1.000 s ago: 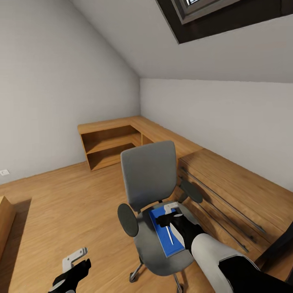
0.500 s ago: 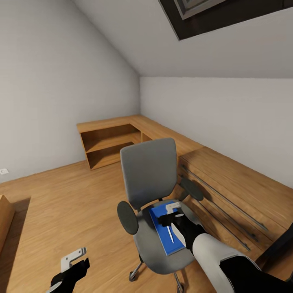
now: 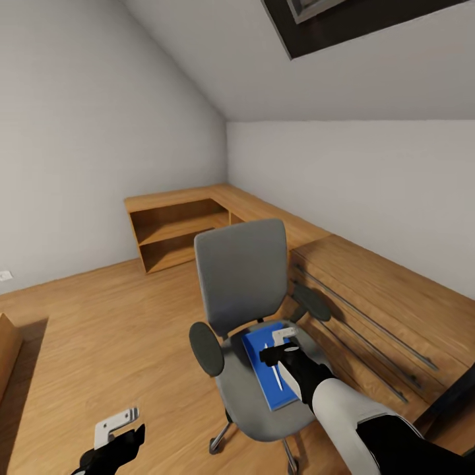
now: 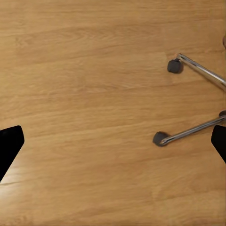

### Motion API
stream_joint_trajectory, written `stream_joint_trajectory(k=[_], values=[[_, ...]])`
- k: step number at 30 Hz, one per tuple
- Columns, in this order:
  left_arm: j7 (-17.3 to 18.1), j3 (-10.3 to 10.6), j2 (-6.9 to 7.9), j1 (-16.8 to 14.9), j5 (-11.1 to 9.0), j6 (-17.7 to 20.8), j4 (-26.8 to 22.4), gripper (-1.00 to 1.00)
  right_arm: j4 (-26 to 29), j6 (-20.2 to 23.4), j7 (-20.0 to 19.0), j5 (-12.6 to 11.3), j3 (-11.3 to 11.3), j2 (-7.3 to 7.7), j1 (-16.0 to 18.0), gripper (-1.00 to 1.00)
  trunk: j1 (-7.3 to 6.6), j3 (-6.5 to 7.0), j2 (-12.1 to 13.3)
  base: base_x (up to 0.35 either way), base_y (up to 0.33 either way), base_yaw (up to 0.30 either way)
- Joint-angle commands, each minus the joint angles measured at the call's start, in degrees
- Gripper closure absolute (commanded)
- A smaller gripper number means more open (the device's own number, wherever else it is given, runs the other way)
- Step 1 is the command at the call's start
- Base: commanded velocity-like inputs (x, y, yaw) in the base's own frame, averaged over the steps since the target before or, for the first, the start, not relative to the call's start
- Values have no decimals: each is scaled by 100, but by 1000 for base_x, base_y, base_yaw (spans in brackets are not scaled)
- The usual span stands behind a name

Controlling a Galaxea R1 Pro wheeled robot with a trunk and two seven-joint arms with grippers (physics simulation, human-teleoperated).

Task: In the bedroom, organize the workspace by keeping the computer under the desk, ensuring the monitor is on the desk, placing the keyboard on the desk next to the monitor, placing the mouse on the desk next to the keyboard, moving the folder from the swivel chair onto the desk next to the mouse, stacking the notebook on top of the folder with the pen on top of the notebook, and positioning the swivel chair next to the desk.

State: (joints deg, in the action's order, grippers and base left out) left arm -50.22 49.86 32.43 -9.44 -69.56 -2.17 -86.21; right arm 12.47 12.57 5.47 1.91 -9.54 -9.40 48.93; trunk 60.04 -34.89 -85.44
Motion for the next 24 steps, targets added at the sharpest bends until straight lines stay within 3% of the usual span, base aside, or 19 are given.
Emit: stream_joint_trajectory(k=[1,19,24], values=[[-24,19,7,-8,-38,-25,-5,-100,10,44,23,20,-32,0,2,-100,22,-24,-45,0,0,0],[-25,41,1,-7,-49,-29,16,-100,19,39,17,-8,-29,0,2,-100,418,-347,-767,0,0,0],[-24,49,1,-8,-49,-29,16,-100,25,22,8,-15,84,4,2,-100,528,-437,-967,0,0,0]])
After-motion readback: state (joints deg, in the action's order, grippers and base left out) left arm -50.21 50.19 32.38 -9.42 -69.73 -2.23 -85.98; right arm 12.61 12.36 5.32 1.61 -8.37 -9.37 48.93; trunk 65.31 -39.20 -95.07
